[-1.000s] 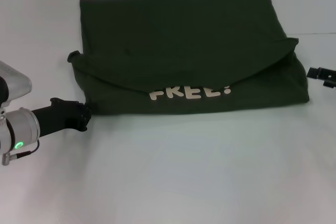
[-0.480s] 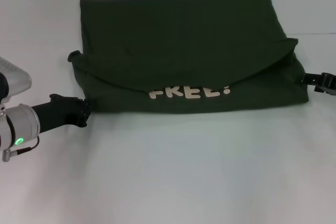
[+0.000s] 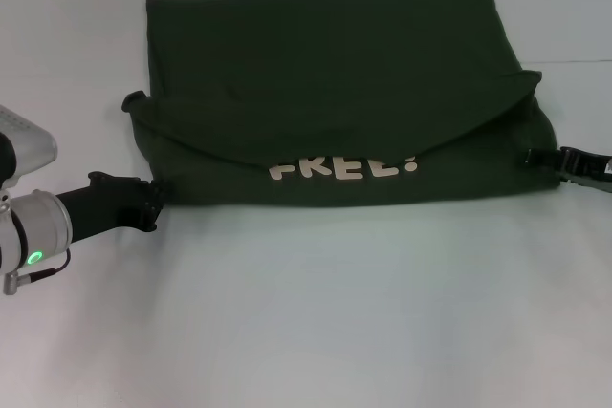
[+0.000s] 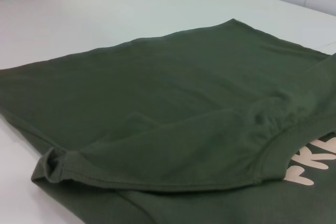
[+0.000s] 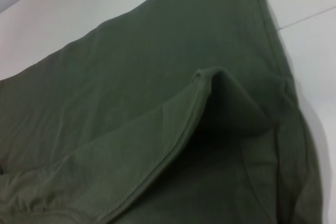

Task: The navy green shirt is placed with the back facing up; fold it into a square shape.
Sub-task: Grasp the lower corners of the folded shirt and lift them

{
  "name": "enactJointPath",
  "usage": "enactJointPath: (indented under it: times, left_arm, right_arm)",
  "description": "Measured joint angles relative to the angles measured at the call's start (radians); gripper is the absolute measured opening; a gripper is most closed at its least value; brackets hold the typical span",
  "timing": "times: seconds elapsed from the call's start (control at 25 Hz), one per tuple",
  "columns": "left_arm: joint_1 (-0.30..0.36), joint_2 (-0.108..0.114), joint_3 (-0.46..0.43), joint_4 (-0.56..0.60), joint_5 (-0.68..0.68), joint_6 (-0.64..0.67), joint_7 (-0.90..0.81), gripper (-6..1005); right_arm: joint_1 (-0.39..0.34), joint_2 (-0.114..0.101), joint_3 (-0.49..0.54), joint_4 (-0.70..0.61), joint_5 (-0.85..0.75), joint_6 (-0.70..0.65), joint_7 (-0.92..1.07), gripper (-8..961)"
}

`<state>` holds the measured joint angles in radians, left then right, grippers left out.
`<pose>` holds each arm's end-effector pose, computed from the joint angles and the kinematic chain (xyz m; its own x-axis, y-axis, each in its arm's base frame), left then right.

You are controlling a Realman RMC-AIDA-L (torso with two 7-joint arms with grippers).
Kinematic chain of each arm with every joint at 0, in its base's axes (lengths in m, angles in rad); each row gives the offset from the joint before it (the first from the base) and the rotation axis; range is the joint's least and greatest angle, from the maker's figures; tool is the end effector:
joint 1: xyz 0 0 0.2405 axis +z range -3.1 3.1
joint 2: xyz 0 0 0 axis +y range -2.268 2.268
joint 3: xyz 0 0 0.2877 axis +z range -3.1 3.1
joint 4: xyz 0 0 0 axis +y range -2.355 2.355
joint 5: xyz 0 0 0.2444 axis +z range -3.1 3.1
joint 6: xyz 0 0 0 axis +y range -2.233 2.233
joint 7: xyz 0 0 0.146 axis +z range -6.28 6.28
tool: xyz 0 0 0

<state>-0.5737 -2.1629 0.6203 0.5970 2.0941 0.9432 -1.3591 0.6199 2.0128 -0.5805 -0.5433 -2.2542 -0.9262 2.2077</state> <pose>-0.3498 0.4199 -0.0480 0.7944 0.4468 0.4115 0.6074 -0.5888 -0.5332 0.3846 0.4407 0.0168 0.2063 -0.7449 -0.6345 -0.9663 -0.0529 -0.2521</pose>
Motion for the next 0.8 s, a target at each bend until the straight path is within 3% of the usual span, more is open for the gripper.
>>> enactJointPath:
  times: [0.2,0.52,0.8]
  left_arm:
    - [-0.002,0.0,0.004,-0.002,-0.001,-0.002,0.0,0]
    - [-0.003,0.0,0.004,-0.002,-0.002,-0.002,-0.007,0]
    - [-0.003,0.0,0.002,-0.002,-0.002,-0.001,-0.009,0]
  right_arm:
    - [-0.001,0.005,0.006,-0.002,0.017,-0.011,-0.007,771]
    - [-0.01,0.006,0.006,-0.002,0.055,-0.05,-0.046,559]
    - [-0.033,0.005,0.012,-0.006,0.057,-0.05,-0.057,266]
